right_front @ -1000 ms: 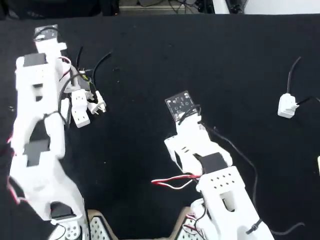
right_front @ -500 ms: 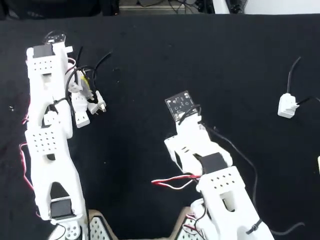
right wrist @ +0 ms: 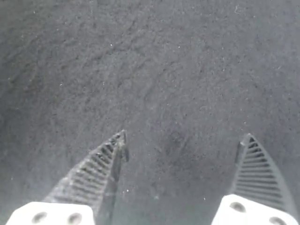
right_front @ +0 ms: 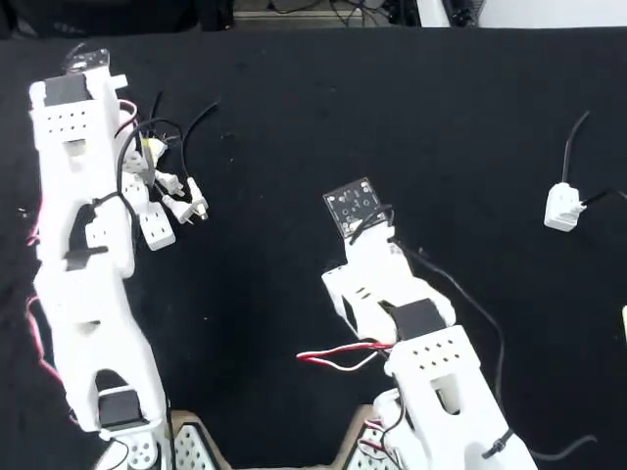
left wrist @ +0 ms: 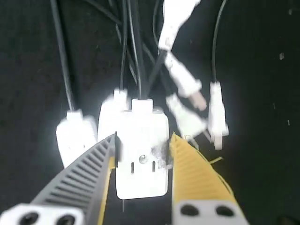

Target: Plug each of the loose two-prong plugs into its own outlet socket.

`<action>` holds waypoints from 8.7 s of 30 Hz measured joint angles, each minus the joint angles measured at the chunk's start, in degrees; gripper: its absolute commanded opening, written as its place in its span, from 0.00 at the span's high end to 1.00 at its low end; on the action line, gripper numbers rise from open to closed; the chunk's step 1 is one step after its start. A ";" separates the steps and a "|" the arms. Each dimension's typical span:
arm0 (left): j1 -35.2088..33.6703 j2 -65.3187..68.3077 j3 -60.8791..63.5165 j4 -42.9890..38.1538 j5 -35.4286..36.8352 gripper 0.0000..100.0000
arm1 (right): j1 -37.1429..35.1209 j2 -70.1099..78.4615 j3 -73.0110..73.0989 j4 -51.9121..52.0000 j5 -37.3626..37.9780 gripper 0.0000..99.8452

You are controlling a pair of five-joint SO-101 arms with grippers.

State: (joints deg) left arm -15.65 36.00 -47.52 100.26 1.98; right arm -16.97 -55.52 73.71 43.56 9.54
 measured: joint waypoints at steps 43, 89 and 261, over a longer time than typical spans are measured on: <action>0.88 -66.81 106.11 -45.10 -26.90 0.77 | 14.07 0.00 0.00 -1.67 -5.63 0.65; 28.31 -63.74 105.05 -72.18 3.16 0.77 | 18.11 0.00 0.00 -1.67 -6.15 0.65; 13.27 -16.44 42.29 -30.86 -20.22 0.97 | 21.36 0.00 -5.36 5.45 -2.55 0.65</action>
State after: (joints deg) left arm -2.37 19.56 -5.23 69.41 -18.24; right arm 4.40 -55.52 68.35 49.01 6.99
